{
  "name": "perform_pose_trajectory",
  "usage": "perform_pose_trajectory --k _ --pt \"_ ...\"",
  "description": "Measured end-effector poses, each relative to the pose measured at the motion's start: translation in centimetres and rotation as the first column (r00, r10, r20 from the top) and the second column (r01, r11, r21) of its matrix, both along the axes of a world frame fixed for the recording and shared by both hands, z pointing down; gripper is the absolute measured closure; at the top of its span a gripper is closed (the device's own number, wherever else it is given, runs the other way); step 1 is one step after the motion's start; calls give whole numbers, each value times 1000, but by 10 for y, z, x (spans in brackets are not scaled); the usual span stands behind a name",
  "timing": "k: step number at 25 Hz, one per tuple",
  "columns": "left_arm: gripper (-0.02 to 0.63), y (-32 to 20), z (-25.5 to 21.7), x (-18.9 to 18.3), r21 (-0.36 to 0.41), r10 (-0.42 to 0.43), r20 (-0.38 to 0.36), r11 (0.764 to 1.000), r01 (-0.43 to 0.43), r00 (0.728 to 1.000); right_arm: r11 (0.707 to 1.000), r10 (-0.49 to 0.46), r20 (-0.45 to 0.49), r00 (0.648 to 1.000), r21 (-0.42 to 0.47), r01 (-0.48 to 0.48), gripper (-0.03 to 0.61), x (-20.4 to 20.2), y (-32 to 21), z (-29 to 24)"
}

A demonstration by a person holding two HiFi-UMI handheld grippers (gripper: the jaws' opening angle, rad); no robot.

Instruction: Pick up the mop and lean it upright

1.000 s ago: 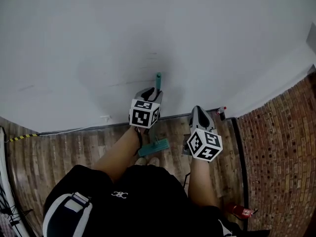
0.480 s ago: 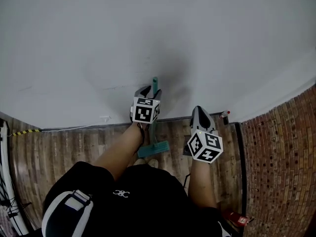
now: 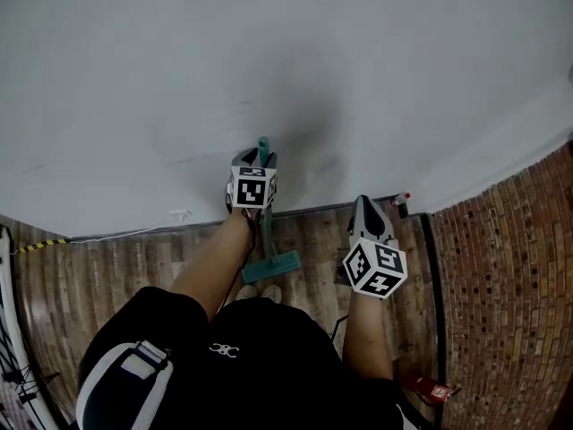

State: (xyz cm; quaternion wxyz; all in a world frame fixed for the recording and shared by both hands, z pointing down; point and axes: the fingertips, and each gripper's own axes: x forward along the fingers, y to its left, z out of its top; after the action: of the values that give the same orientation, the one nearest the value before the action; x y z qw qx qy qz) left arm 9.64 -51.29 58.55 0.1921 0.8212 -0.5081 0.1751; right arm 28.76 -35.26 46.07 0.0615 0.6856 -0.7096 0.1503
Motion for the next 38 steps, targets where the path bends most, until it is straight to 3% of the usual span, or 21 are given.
perform_pose_trajectory --k 3,5,10,21,29,38 --pt "453 -6 0 3 -4 4 3 1000 -4 1000 1000 23 -1 1000 -3 -23 565 9 7 0" --pt "500 -9 1 3 -15 1 8 1000 -1 1000 999 41 -1 999 -7 -41 565 17 12 1" --pt "506 0 -4 5 -16 4 -41 1000 -5 999 998 67 4 998 -11 -67 565 24 23 4" --pt "506 60 -22 38 -8 143 -57 990 -144 988 998 59 14 998 8 -60 565 11 35 1" --pt "508 128 -36 79 28 332 -57 943 -331 942 999 51 16 999 14 -51 565 -1 34 1" --pt "509 172 -40 105 89 436 -5 897 -433 900 996 88 -18 996 1 -88 565 9 41 9"
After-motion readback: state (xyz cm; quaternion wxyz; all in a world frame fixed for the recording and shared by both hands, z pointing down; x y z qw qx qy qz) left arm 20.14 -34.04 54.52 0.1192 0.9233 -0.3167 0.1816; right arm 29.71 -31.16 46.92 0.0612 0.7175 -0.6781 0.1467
